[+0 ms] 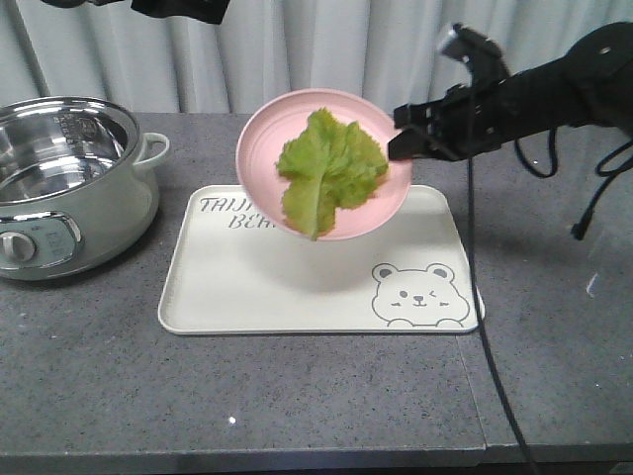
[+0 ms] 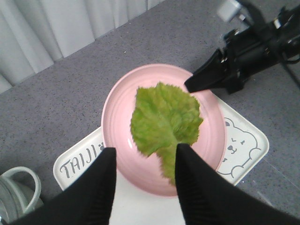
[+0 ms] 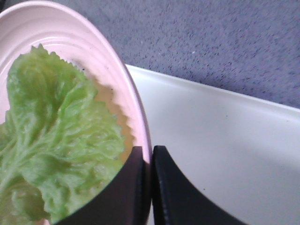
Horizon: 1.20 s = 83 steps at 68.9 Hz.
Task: Transfer vegetables to tray and serve
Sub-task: 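Lift the plate onto the tray center and release the right gripper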
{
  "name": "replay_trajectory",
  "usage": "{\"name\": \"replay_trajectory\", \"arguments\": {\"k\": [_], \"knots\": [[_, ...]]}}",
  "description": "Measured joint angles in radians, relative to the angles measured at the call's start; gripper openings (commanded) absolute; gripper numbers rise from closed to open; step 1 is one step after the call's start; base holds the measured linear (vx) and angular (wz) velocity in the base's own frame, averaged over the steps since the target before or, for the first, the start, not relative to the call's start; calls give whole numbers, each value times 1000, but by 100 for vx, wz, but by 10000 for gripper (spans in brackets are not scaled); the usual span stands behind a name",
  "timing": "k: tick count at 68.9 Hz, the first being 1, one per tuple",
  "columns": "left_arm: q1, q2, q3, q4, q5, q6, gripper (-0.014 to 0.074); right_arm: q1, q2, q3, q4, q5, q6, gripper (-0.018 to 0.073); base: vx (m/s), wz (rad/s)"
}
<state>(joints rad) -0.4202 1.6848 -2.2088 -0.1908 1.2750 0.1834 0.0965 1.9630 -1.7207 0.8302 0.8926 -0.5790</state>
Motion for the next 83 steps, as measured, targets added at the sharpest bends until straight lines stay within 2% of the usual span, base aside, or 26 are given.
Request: {"name": "replay_trajectory", "arguments": {"k": [8,18,26,39,44,55,62,69,77,83], "knots": [[0,0,0,3,0,-11,286,63,65,0,-63,-32,1,15,0,0],[0,0,0,3,0,-13,286,101,109,1,-185,-41,16,91,0,0],[0,0,0,4,0,-13,286,108,115,1,-220,-41,30,218,0,0],[0,0,0,4,1,-13,286,109,115,1,-235,-41,36,501,0,0],[0,0,0,4,1,-13,286,109,115,1,-237,-41,53,549,0,0],[0,0,0,7,1,-13,277,109,73,1,-291,-35,112,524,0,0],[0,0,0,42,1,-27,261,109,1,1,-384,-18,167,479,0,0],[-1,0,0,134,1,-97,241,109,-81,0,-512,43,278,457,0,0],[-1,0,0,293,3,-227,234,109,-147,-1,-641,151,392,457,0,0],[-1,0,14,360,2,-280,234,109,-162,-1,-735,253,453,457,0,0]]}}
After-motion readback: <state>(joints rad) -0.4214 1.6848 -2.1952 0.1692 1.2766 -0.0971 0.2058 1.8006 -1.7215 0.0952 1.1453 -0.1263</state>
